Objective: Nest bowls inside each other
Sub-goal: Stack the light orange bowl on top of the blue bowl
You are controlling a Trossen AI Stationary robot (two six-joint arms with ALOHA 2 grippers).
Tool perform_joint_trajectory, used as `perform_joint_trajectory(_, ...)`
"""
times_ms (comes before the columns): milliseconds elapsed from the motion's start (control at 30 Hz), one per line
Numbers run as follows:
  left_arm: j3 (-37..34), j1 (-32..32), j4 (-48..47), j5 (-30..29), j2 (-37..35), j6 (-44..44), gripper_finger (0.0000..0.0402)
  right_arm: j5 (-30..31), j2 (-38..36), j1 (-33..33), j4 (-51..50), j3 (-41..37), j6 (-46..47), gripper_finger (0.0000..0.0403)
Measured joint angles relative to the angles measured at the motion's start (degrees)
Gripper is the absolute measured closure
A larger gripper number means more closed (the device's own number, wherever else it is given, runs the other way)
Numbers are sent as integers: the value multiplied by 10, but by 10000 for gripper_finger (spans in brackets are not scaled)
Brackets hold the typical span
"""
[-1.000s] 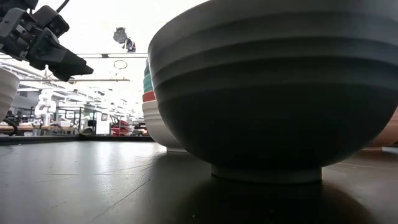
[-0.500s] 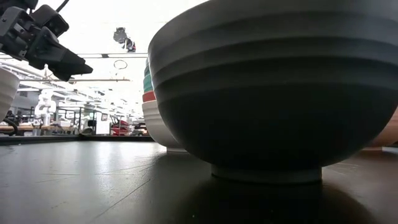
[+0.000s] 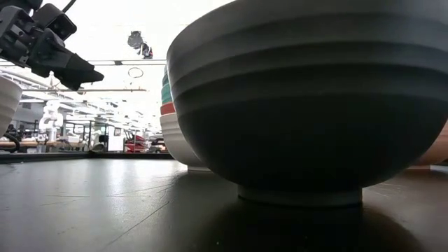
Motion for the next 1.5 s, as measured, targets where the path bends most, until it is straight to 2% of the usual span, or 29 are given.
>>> perform_joint_trajectory(67,0,0,0,0,0,2,229,-3,0,-18,-12,3,7,263)
perform_joint_trajectory(267,0,0,0,0,0,7,229,-13,28,-64,-128,2,19,221)
perform_joint_trajectory(367,0,0,0,0,0,9,229,-35,46,-69,-116,2,17,214)
perform_joint_trajectory(533,0,0,-4,0,0,9,229,-67,81,-65,-57,2,21,215)
perform_joint_trajectory(800,0,0,-4,1,0,9,229,-78,160,-60,-79,2,-3,228)
perform_joint_trajectory(1033,0,0,-3,2,0,14,229,-75,194,-60,-78,2,-21,240)
perform_joint_trajectory(1100,0,0,-3,2,0,15,229,-72,198,-60,-78,2,-30,245)
perform_joint_trajectory(1267,0,0,-3,2,0,18,229,-17,203,-60,-74,2,-48,275)
perform_joint_trajectory(1500,0,0,-4,2,0,18,229,25,198,-60,-67,3,-96,386)
